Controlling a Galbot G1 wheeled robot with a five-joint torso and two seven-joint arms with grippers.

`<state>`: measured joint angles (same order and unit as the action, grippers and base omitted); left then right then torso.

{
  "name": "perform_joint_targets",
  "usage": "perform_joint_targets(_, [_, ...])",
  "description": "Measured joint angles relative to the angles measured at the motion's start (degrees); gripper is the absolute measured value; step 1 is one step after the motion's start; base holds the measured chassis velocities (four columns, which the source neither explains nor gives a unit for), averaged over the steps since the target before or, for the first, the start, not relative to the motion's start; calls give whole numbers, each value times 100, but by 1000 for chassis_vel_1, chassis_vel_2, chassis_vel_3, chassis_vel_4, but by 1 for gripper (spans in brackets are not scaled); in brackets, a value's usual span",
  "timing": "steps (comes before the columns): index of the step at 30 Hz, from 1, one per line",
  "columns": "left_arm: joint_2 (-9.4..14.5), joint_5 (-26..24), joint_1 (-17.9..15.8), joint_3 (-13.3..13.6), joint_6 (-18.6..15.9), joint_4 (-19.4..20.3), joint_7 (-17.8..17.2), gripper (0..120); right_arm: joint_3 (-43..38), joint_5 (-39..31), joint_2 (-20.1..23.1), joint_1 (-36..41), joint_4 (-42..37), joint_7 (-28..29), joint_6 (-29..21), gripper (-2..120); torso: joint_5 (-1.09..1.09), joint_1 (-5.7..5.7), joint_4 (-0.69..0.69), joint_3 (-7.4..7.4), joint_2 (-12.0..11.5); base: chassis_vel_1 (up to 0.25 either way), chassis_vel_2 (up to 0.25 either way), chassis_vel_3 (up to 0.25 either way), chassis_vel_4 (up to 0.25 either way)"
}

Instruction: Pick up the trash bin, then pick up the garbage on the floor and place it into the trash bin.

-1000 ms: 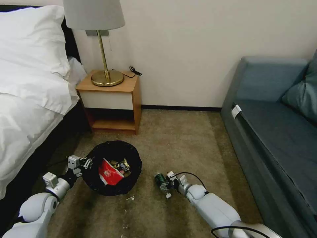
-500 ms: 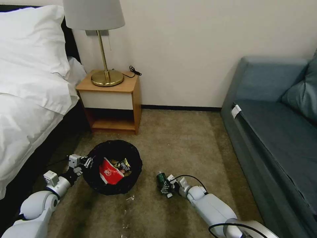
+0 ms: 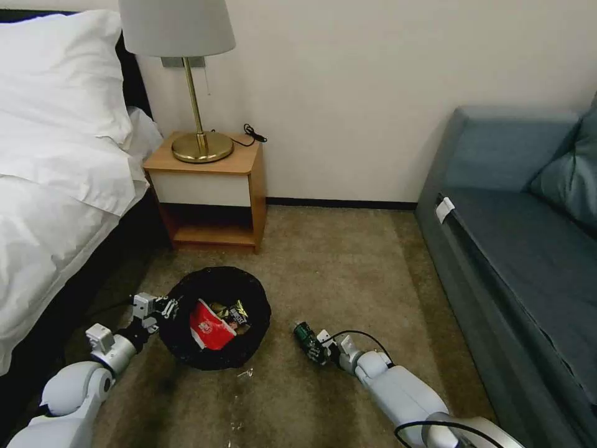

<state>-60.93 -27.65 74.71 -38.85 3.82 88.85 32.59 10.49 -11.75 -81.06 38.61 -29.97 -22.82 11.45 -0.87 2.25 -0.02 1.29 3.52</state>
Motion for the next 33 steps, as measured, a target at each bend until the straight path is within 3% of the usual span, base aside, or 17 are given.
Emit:
perform_joint_targets(3, [0,0,42,-15,-4,4,-1,4,-31,23,55,57,-112,12,9,25,0,0,0,0,0,0,0,0,0])
perform_joint_targets(15, [14,-17,126,-45,15,56,-13,4,-914,-46,260,189,-1114,216,374,25,1,0,0,0,0,0,0,0,0])
perform_joint_targets(19, [-32,31,83,4,53,-2,-12,4,-1108,-121,483,284,-1669,191,424,25,0,0,1,0,0,0,0,0,0])
perform_joint_targets(21, [-126,47,44,48,89,-51,-77,4,-1374,-375,779,474,-2404,148,420,25,0,0,0,0,0,0,0,0,0])
perform_joint_targets(33, [-259,87,-48,251,116,-64,-276,4,-2178,-998,1708,954,-4024,-189,388,25,0,0,1,0,0,0,0,0,0])
